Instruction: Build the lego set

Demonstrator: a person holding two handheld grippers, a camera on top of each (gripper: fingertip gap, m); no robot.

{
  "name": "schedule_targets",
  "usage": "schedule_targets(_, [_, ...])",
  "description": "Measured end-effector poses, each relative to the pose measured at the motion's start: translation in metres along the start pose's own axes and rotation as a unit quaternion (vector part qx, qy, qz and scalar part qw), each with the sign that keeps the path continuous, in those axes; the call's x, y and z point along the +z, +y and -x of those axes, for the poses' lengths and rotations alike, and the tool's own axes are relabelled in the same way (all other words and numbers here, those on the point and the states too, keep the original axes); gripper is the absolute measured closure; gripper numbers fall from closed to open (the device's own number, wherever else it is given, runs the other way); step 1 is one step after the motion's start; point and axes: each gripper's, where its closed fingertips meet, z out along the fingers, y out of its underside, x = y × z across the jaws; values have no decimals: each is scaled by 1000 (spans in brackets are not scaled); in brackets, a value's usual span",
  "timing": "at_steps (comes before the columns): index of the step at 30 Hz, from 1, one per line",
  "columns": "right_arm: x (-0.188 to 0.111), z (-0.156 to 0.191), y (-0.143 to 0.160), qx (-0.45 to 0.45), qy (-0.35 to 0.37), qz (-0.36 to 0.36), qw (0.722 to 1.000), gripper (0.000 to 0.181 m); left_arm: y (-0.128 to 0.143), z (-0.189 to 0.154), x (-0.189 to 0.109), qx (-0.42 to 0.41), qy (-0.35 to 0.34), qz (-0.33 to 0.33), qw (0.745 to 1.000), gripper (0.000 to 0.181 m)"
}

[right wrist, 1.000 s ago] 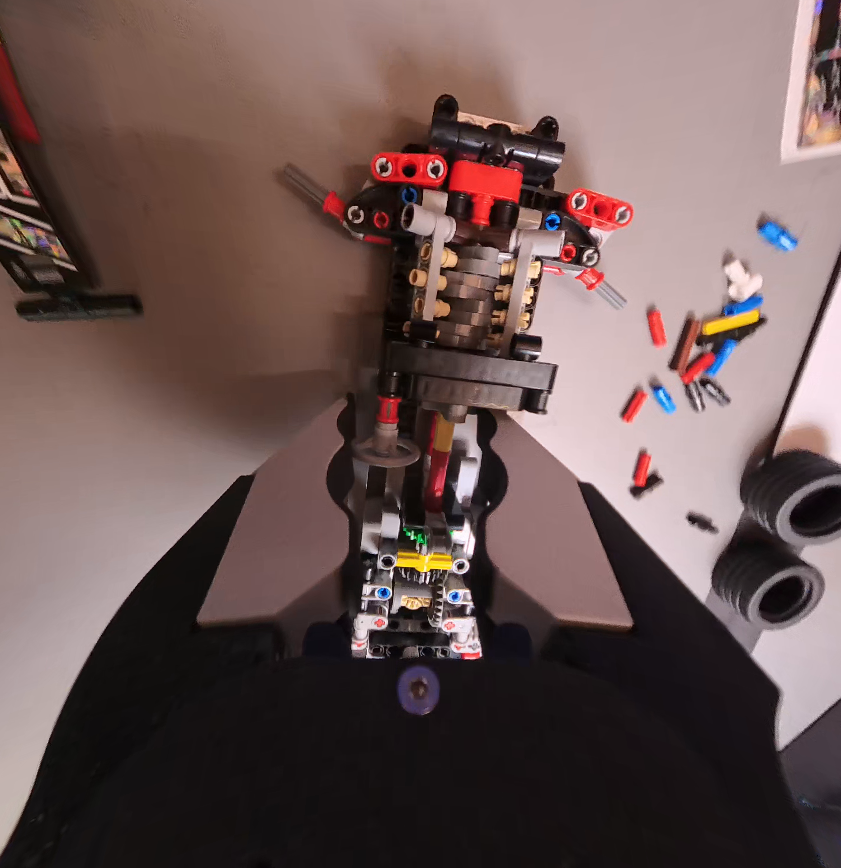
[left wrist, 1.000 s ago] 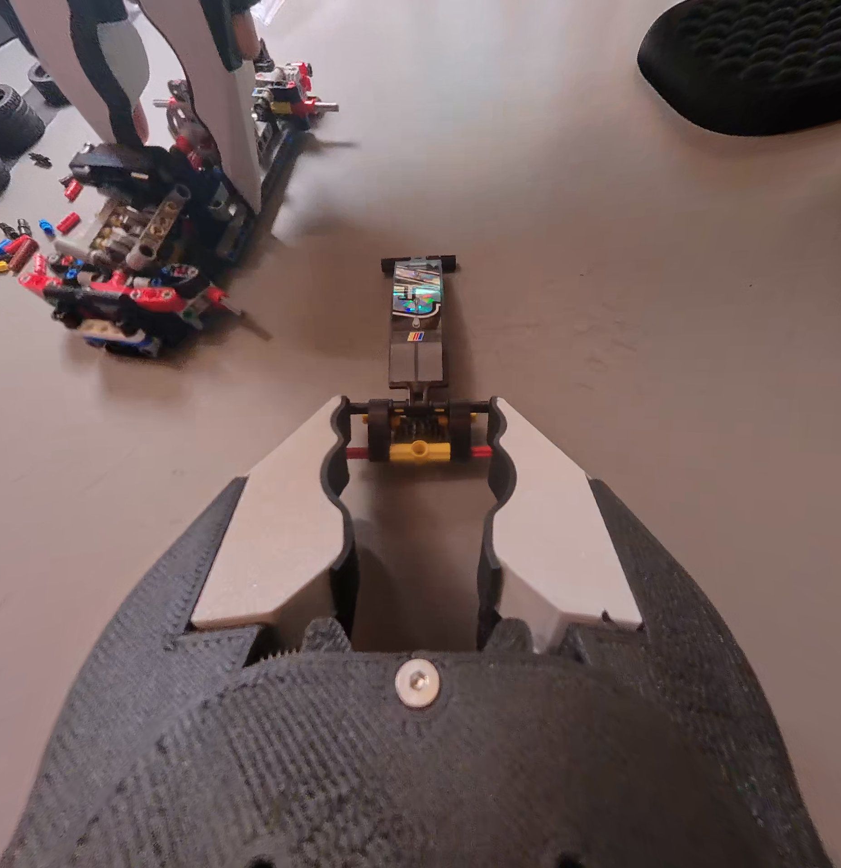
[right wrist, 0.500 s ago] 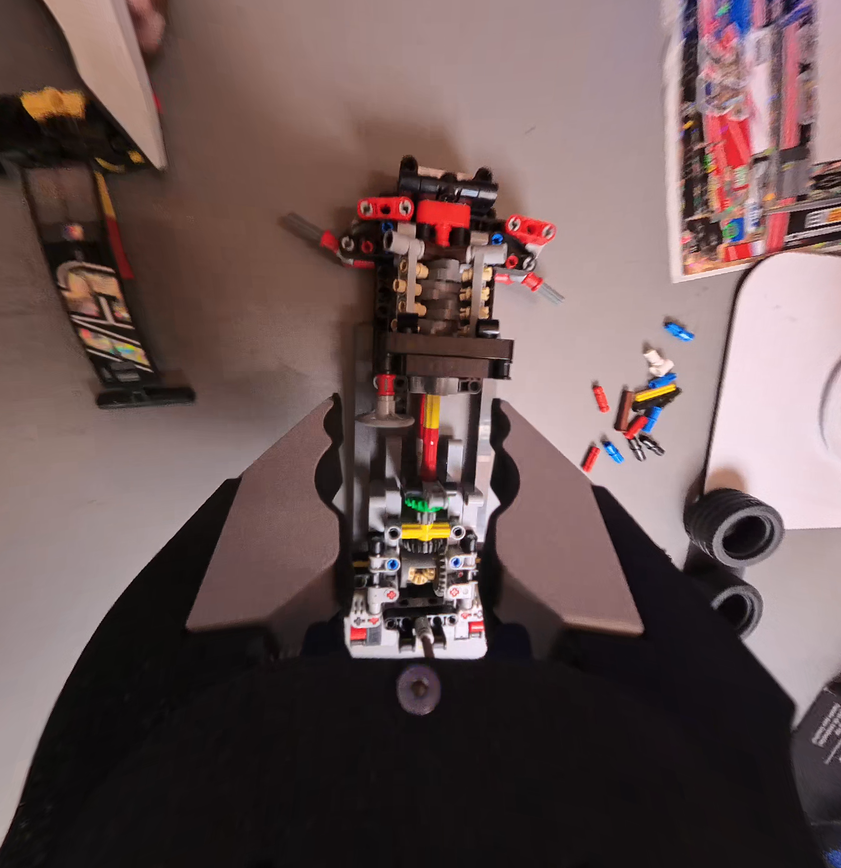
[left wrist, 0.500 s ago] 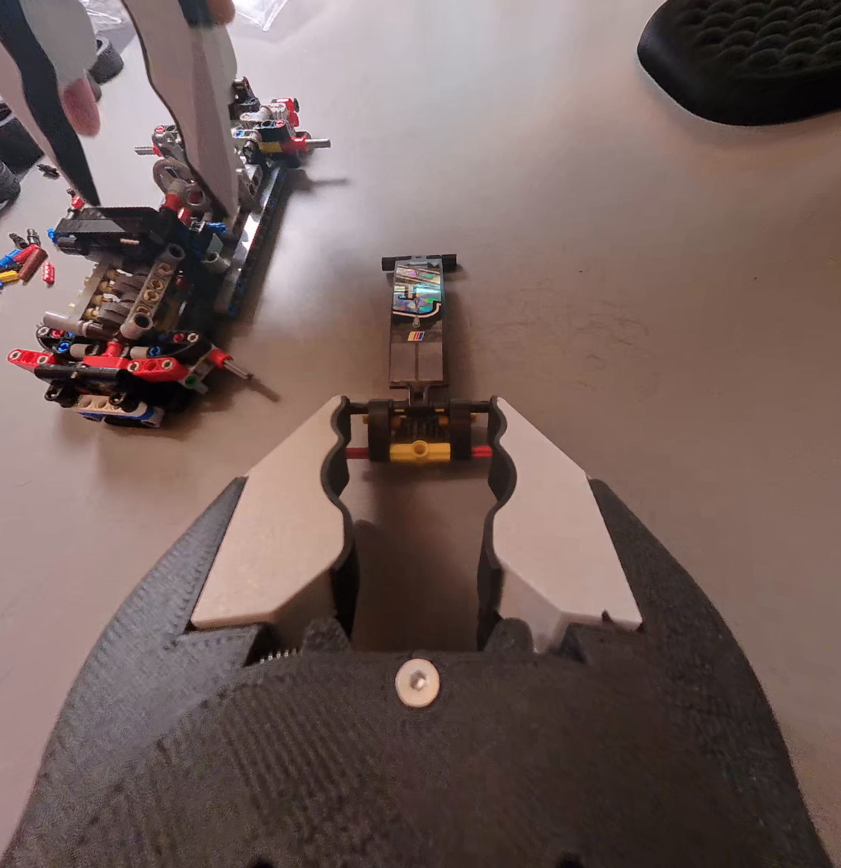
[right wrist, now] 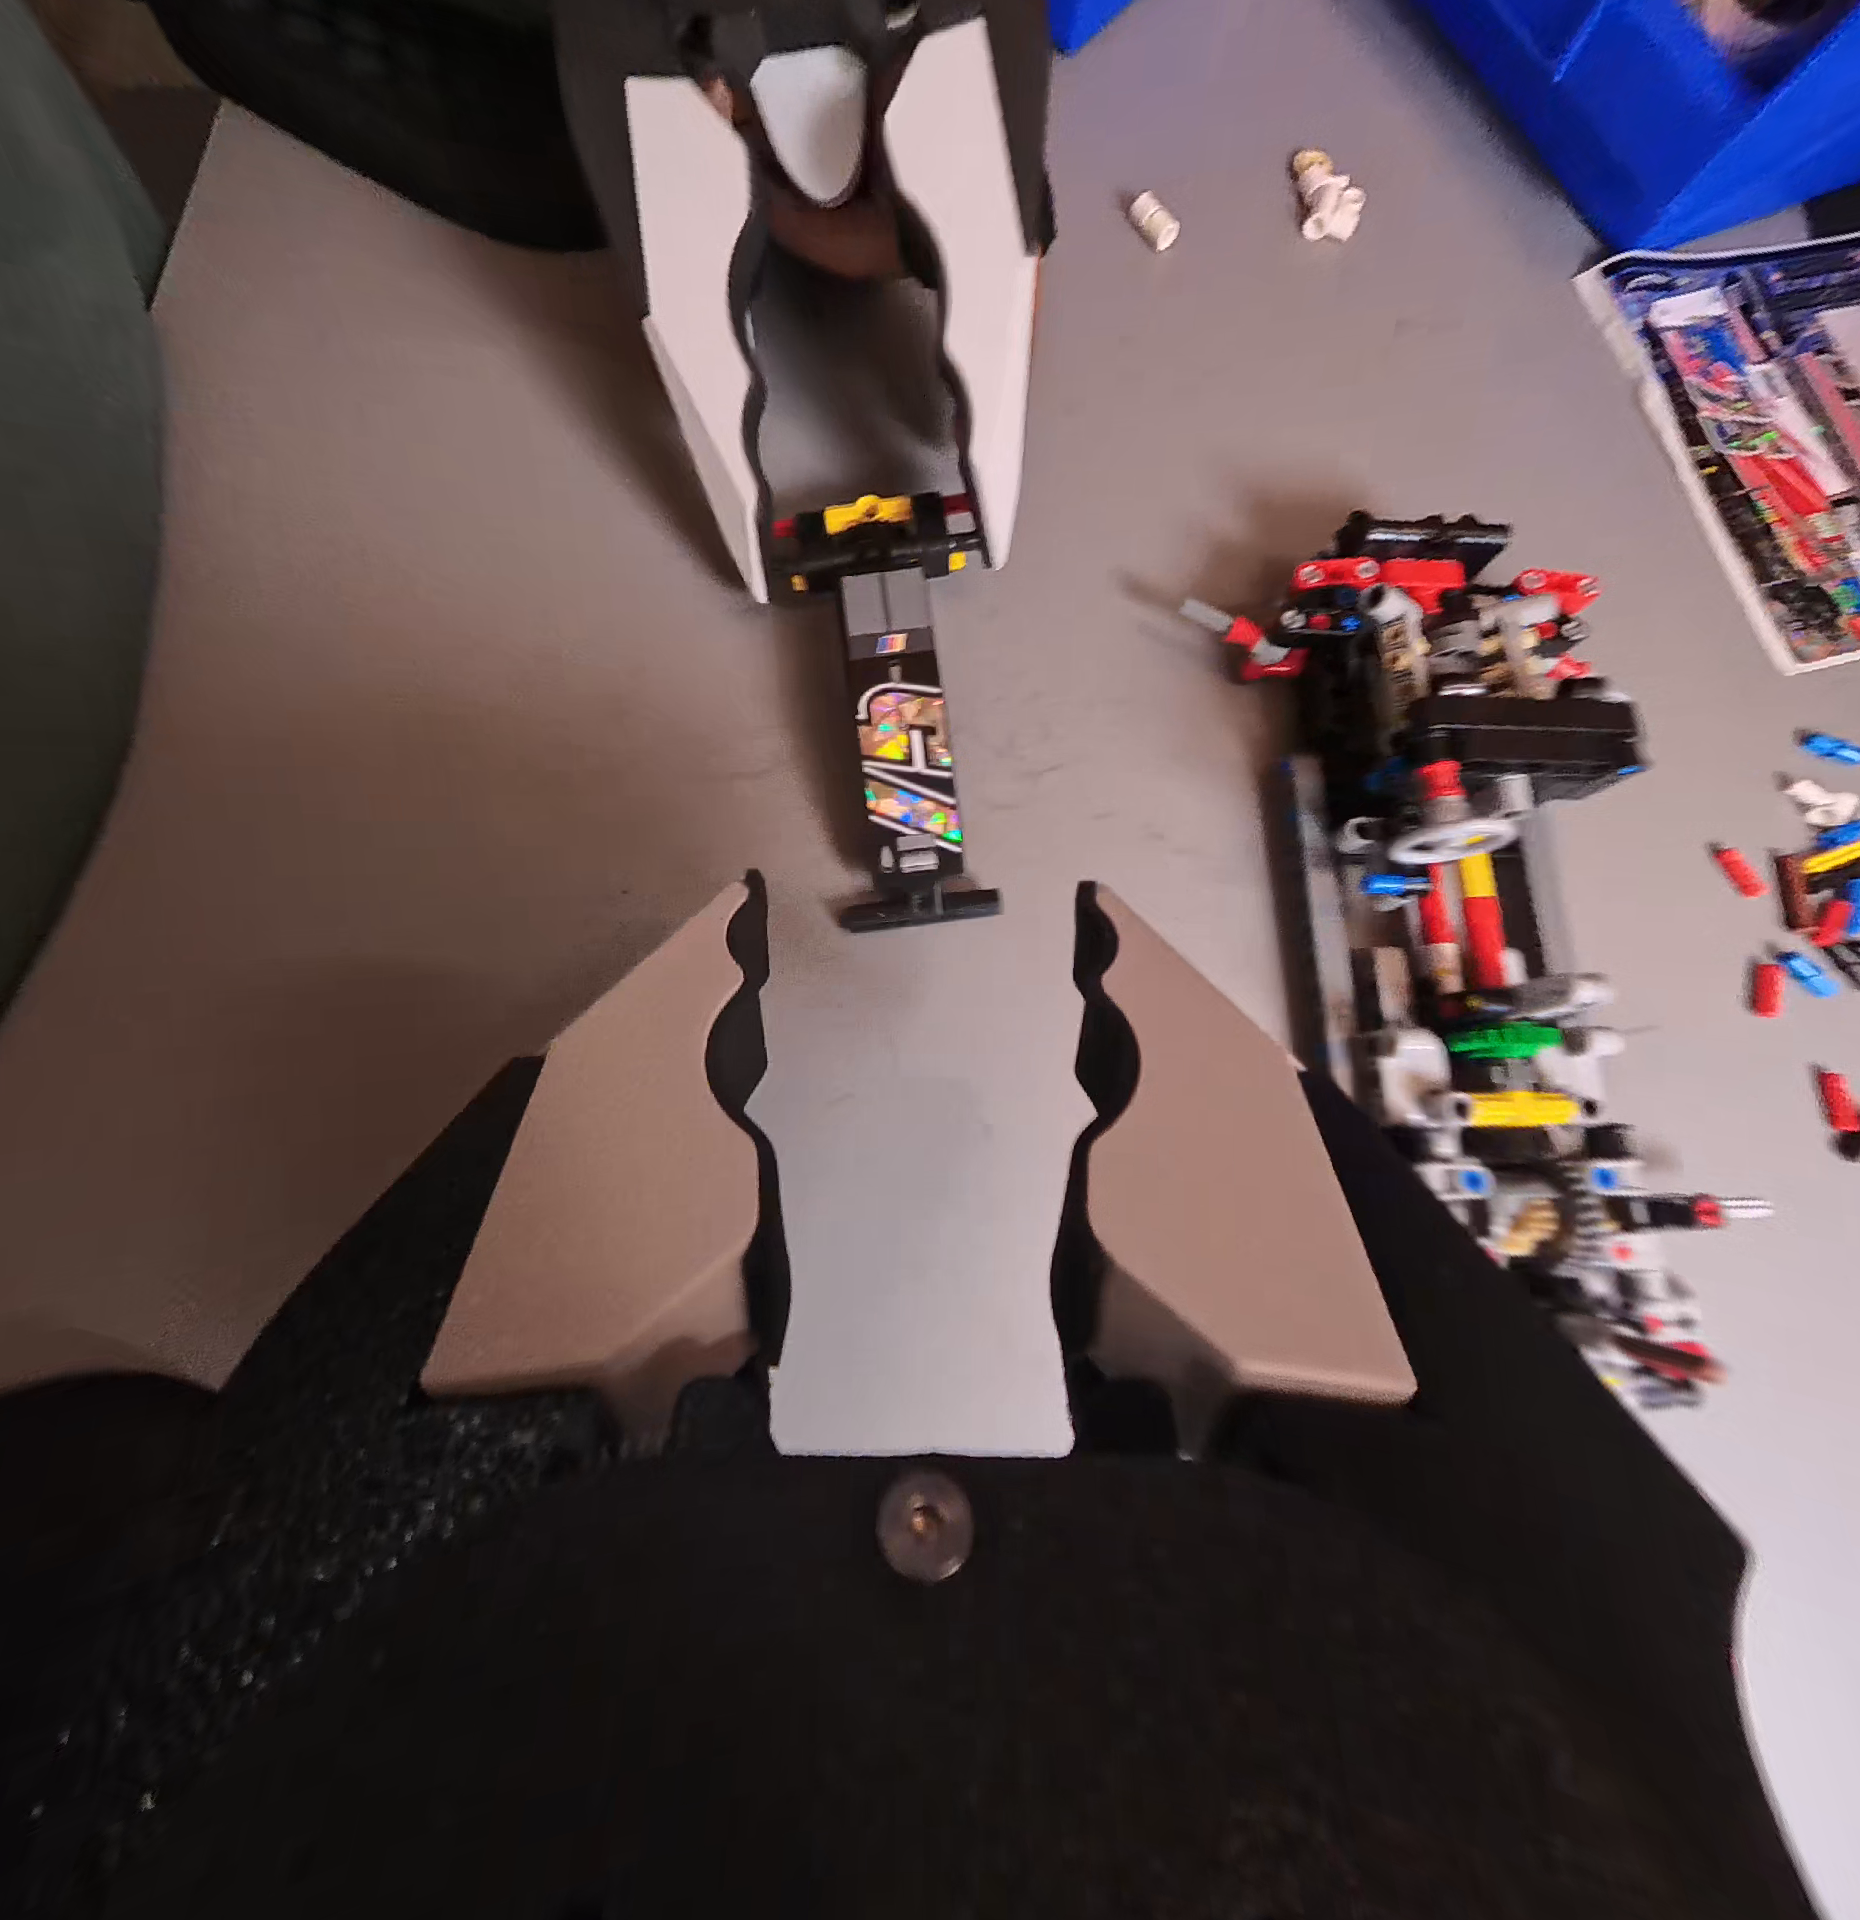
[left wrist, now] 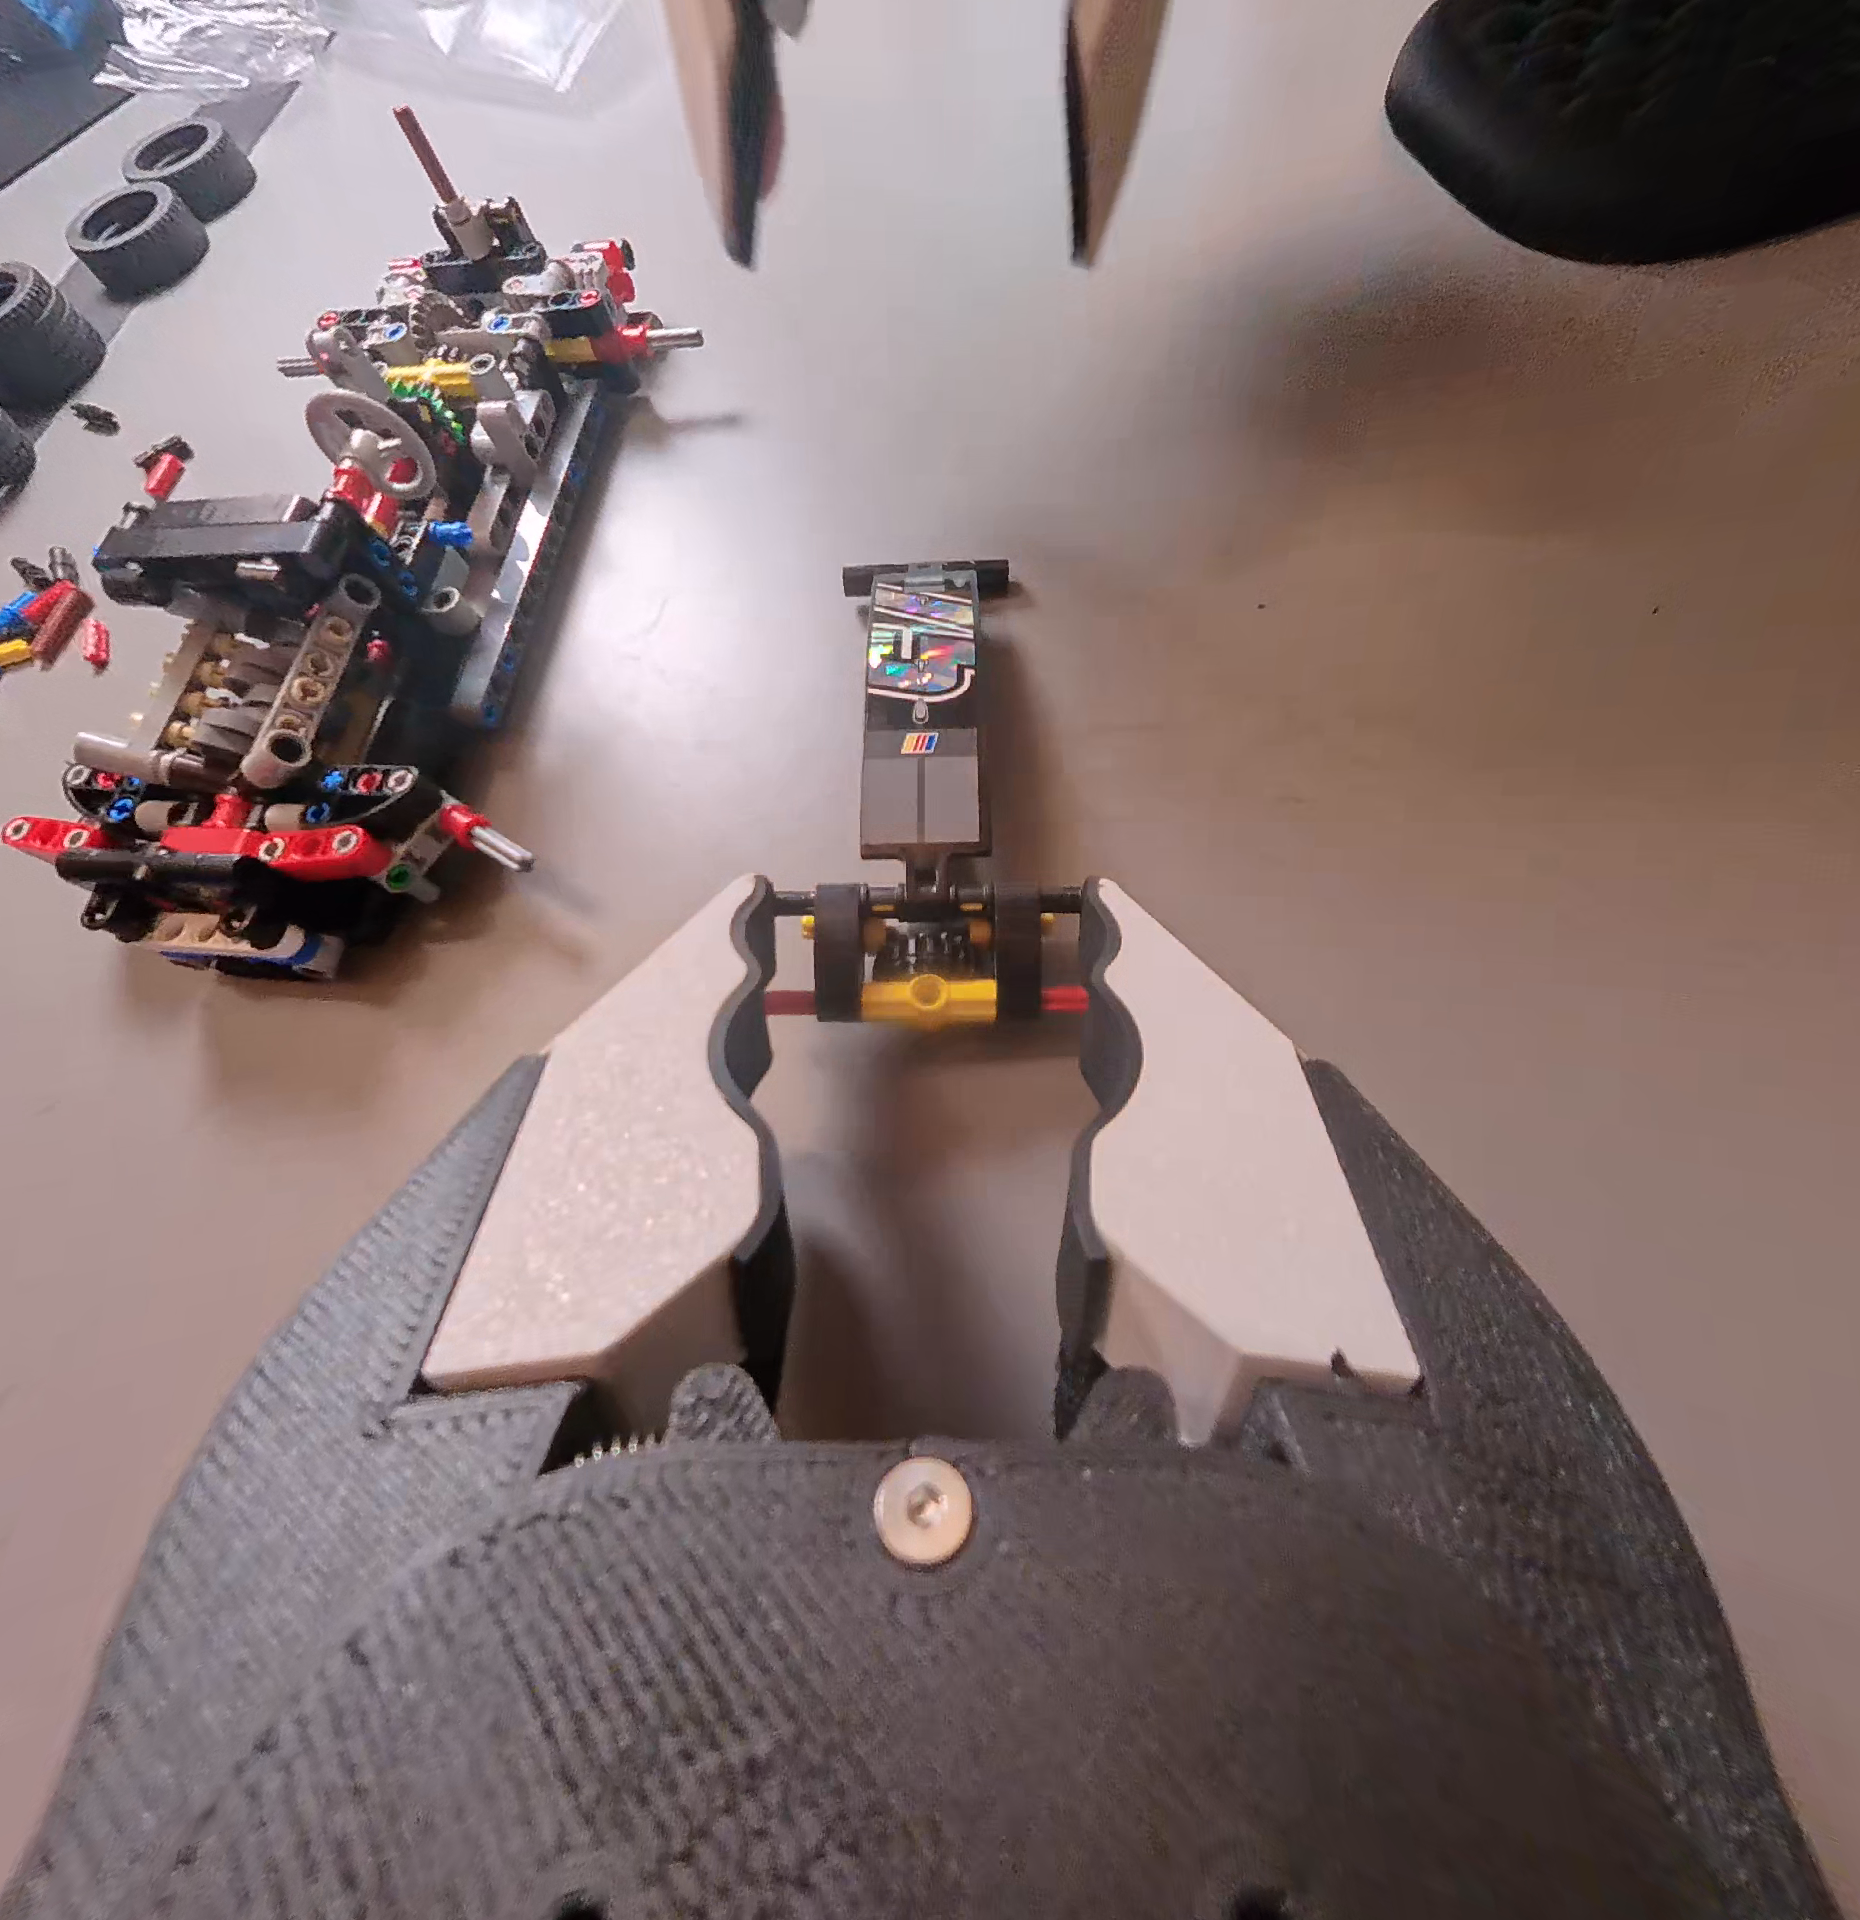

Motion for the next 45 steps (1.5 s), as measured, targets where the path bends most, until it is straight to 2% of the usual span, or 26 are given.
schedule_targets(4, [26, 22, 17, -13, 8, 30, 999, 120, -3, -7, 3, 21, 6, -3, 1000, 124])
schedule_targets(9, [50, 25, 12, -21, 4, 24, 999, 117, -6, -16, 5, 42, 16, -6, 999, 124])
schedule_targets(11, [56, 28, 11, -17, -9, 19, 1000, 122, -6, -16, 5, 46, 16, -7, 999, 124])
schedule_targets(14, [62, 34, 10, -32, -16, 16, 999, 139, -7, -19, 5, 53, 20, -8, 998, 124])
schedule_targets(16, [65, 38, 10, -36, -17, 11, 999, 143, -7, -20, 6, 56, 23, -9, 998, 124])
schedule_targets(20, [62, 34, 8, -42, -5, -3, 999, 159, -8, -22, 6, 62, 24, -8, 998, 124])
schedule_targets(32, [43, 21, 29, -44, 27, 24, 998, 159, -15, -7, 5, 30, -7, -28, 999, 121])
schedule_targets(40, [23, 10, 51, -33, 44, 46, 997, 159, -23, 0, 8, -21, 12, -44, 999, 114])
schedule_targets(45, [16, 6, 46, -29, 46, 41, 998, 153, -25, 1, 19, -22, 40, -20, 999, 106])
